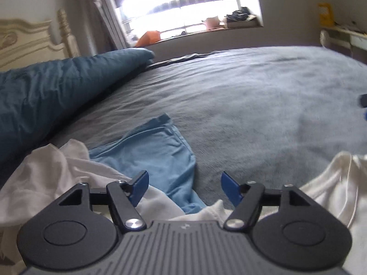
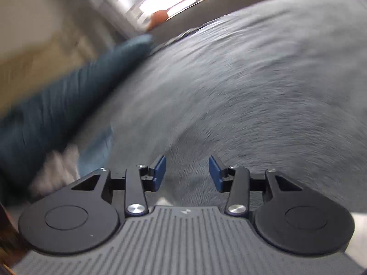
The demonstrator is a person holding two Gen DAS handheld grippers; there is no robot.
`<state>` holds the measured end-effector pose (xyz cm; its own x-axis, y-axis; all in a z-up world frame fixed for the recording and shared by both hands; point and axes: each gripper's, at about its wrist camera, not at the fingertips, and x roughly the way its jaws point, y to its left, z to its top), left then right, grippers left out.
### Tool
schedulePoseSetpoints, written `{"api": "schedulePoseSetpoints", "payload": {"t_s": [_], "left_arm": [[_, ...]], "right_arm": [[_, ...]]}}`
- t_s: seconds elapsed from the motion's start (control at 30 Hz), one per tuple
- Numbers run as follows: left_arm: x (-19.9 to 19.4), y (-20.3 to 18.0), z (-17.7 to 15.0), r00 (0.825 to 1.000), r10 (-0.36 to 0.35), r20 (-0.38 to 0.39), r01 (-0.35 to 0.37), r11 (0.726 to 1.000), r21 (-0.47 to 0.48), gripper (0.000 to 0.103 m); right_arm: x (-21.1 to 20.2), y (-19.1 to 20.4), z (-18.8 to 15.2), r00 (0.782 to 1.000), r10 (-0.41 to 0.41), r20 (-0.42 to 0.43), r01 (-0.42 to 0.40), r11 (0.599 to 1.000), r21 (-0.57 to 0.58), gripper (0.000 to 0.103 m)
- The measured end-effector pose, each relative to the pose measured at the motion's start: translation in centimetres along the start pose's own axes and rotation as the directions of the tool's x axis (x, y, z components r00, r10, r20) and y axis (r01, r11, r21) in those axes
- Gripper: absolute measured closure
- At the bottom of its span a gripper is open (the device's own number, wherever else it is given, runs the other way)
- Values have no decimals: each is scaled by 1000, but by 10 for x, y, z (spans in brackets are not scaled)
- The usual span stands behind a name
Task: Fold clothes
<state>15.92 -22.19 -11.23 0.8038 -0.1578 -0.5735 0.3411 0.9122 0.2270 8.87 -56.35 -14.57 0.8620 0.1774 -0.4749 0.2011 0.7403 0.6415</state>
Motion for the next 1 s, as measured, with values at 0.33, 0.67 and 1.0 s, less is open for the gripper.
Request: {"api": "schedulePoseSetpoints", "payload": {"t_s": [0.33, 0.67, 1.0], "left_arm": [[-95, -63, -12, 965, -246, -87, 243, 969, -38, 24], [-169, -208, -73, 802, -558, -213, 574, 818, 20, 24], [-162, -231, -115, 811, -508, -291, 548, 834, 70, 25]], "right_arm": [[-211, -1, -46, 962, -251, 108, 247, 968, 47, 60], [-304, 1, -174, 780, -605, -157, 614, 789, 10, 60], [-299, -63, -211, 671, -741, 31, 610, 575, 545, 59]]}}
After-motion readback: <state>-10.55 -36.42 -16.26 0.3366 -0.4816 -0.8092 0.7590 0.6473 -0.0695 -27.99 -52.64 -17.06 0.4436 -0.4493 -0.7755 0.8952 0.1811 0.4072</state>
